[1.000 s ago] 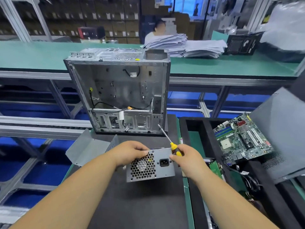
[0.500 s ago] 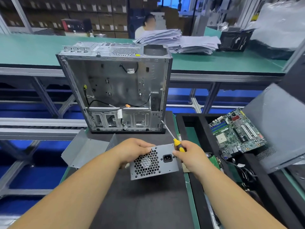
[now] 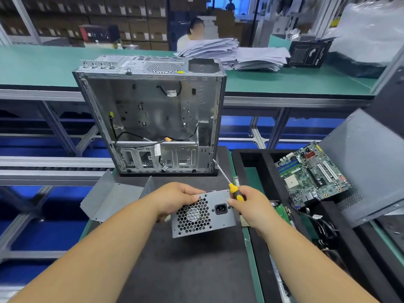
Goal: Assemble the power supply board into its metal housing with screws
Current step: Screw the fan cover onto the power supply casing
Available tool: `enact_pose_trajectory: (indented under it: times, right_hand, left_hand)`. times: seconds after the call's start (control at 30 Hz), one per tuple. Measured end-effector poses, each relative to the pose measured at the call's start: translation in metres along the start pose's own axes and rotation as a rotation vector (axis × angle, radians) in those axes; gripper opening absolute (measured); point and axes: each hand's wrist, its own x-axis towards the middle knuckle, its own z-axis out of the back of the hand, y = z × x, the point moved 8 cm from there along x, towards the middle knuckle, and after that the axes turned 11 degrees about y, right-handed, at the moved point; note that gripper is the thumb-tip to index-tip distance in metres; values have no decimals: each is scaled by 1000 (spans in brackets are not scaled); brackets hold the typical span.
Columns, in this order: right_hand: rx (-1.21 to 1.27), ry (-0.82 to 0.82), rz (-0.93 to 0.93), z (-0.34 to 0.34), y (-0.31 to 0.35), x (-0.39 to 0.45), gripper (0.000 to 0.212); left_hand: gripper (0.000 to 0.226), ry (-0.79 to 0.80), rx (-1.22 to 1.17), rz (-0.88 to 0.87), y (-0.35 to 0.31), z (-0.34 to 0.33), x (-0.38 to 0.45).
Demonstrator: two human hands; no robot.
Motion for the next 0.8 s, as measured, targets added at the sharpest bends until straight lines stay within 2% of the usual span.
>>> enact_pose_trajectory:
  times: [0.3, 0.47, 0.8]
  right_hand:
    - [20, -21, -1, 3, 3, -2, 8]
    - [100, -102, 11, 19, 4, -10, 22]
    - [-46, -279, 393, 66, 75, -56, 14]
  left_hand:
    - [27, 7, 43, 5, 4, 5, 7]
    - [24, -8, 18, 31, 10, 12, 15]
    - [26, 52, -136, 66, 15, 16, 27]
